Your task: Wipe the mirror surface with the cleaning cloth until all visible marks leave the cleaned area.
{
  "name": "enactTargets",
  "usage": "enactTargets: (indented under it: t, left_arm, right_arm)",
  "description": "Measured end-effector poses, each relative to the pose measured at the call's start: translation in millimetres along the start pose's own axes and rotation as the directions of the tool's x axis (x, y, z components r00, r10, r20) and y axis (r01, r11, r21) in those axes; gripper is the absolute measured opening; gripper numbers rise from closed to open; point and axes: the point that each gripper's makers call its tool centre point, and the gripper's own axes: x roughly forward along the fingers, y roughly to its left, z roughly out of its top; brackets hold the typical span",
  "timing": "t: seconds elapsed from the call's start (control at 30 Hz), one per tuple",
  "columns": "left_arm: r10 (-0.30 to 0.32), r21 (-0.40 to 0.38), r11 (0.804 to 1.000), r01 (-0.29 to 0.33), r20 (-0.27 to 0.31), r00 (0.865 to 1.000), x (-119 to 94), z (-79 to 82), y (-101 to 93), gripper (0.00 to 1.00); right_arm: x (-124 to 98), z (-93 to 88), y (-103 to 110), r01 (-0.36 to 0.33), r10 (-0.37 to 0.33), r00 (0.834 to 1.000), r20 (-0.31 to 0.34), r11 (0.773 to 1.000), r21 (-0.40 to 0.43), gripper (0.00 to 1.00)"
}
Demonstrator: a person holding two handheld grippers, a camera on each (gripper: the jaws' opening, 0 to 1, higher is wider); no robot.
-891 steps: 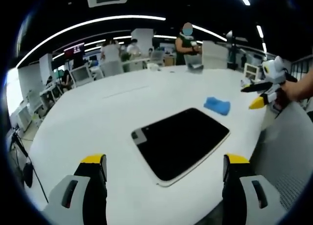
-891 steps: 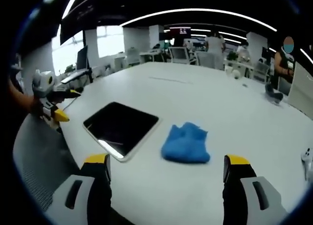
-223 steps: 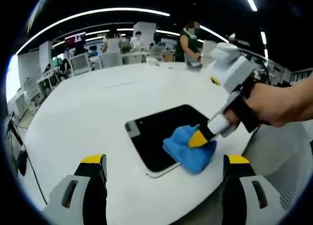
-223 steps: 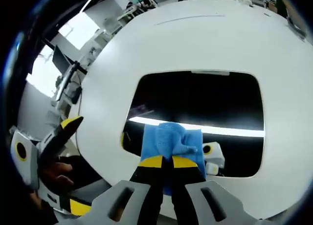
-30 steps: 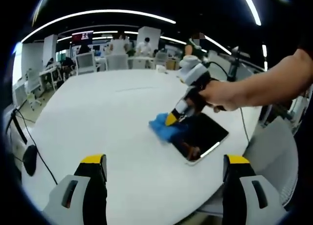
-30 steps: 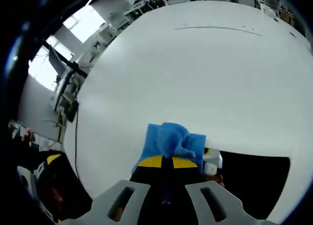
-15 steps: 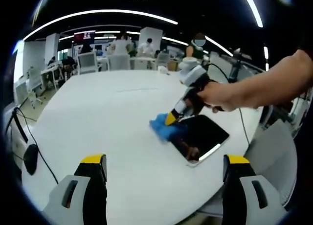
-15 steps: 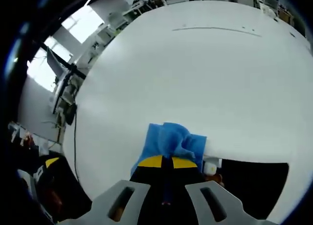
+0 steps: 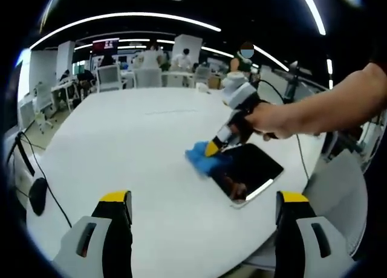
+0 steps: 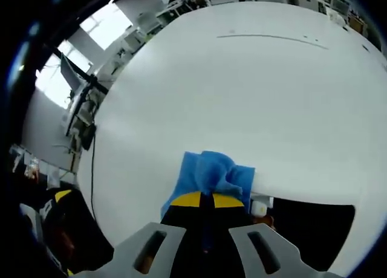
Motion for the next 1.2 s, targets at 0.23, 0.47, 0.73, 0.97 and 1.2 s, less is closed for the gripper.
enactTargets:
  t: [0.23, 0.47, 0.73, 0.97, 1.2]
  left_arm:
    - [0.0, 0.001, 1.0, 0.0, 0.0, 1.0, 0.8, 0.5, -1.9, 0.99]
    - [-0.004, 0.004, 1.0, 0.004, -0.001, 1.0, 4.5, 1.2, -2.8, 0.99]
    - [-0.013, 0.02, 1.0, 0.013, -0.001, 1.0, 6.1, 5.2, -5.6, 0.99]
    - [-0.016, 0.013, 1.0, 0.016, 0.007, 1.0, 9.1, 6.8, -7.4, 0.99]
    - [-0.013, 0.005, 1.0, 0.013, 0.011, 1.0, 9.4, 5.7, -6.7, 0.99]
  right_arm:
    - [-3.6, -1.6, -6.0, 0.007, -0.007, 1.0, 0.003, 1.0, -0.002, 0.0]
    - [-7.6, -3.6, -14.8, 0.015, -0.015, 1.0, 0.002, 1.0, 0.005, 0.0]
    - [-12.2, -5.5, -28.8, 0.025, -0.025, 1.0, 0.002, 1.0, 0.016, 0.0]
    - [-14.3, -6.8, -37.6, 0.032, -0.032, 0.999, 0.001, 0.999, 0.022, 0.0]
    - [-16.2, -7.5, -43.4, 0.041, -0.041, 0.999, 0.0, 0.999, 0.024, 0.0]
